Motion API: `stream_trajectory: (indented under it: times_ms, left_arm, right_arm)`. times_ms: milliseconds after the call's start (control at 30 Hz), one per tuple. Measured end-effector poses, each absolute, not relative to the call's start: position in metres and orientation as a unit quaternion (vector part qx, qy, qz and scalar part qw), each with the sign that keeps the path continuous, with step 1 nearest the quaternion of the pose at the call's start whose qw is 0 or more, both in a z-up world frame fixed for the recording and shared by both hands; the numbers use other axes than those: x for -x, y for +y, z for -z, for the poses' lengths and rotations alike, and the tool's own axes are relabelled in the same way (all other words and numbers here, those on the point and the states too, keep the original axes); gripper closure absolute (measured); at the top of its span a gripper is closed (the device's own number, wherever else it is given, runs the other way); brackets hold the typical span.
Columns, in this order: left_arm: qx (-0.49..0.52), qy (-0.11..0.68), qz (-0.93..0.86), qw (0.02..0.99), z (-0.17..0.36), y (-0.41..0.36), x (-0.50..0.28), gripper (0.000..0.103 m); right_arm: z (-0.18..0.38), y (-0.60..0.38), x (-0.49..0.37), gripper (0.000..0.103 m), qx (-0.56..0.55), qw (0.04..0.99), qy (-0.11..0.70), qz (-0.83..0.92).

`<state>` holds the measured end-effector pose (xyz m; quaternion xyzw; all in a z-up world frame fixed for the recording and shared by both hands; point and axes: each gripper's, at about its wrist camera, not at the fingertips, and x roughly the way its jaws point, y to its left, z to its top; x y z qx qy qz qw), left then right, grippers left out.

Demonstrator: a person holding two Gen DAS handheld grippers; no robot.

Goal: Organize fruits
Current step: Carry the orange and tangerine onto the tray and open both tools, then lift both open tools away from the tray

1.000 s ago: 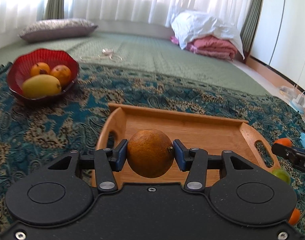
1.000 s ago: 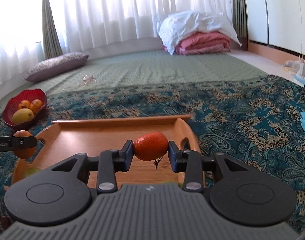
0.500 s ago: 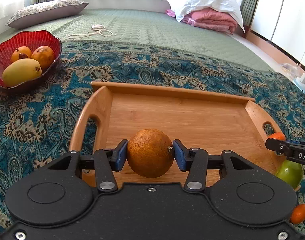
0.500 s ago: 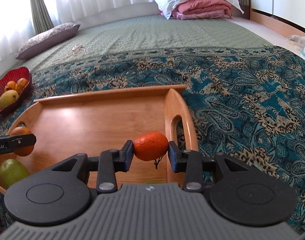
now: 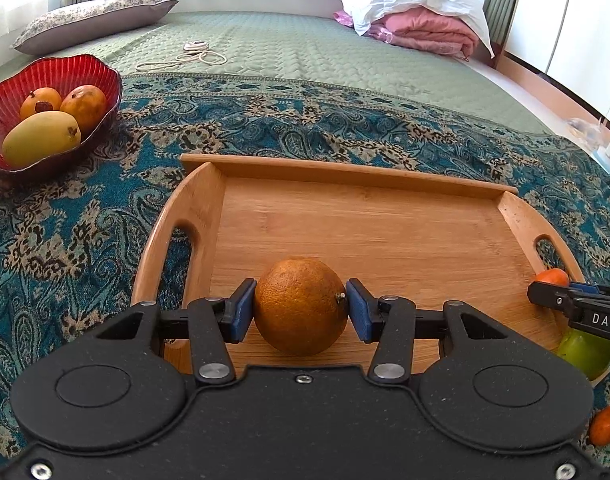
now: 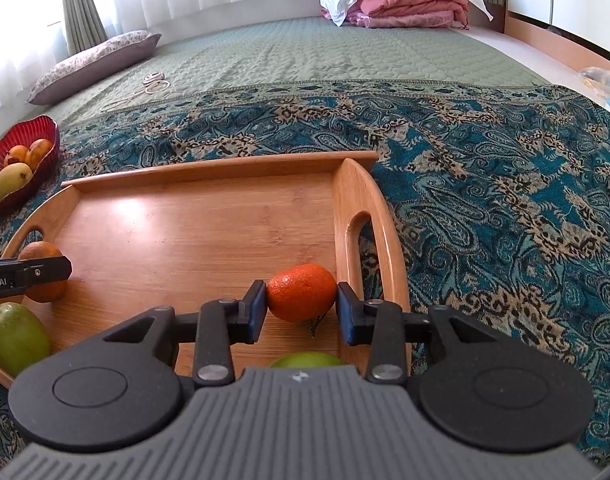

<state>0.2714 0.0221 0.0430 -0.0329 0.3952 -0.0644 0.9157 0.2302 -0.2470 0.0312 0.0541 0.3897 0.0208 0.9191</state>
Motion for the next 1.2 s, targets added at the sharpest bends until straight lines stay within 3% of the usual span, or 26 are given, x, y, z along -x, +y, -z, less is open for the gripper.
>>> stream_trajectory:
  times_ms: [400, 533, 767, 967, 1200]
  left_arm:
    - [0.031, 0.386, 0.070, 0.920, -0.044, 0.020, -0.271, 0.057]
    - [0.027, 0.377, 0.076, 0.923, -0.049, 0.019, -0.268, 0.055]
    - [0.013, 0.362, 0.069, 0.930, -0.055, 0.018, -0.260, 0.030]
    - [0.004, 0.337, 0.073, 0.939, -0.064, 0.022, -0.238, 0.016]
    - [-0.007, 0.297, 0.080, 0.951, -0.077, 0.025, -0.198, 0.007]
  right_arm:
    - [-0.030, -0.247, -0.230, 0.061, -0.054, 0.920, 0.388, -0.022]
    - [-0.030, -0.247, -0.229, 0.055, -0.055, 0.920, 0.388, -0.023]
    - [-0.033, -0.245, -0.220, 0.032, -0.055, 0.924, 0.376, -0.037]
    - [-0.041, -0.245, -0.199, 0.017, -0.044, 0.937, 0.343, -0.054]
    - [-0.050, -0.241, -0.167, 0.013, -0.030, 0.952, 0.298, -0.066]
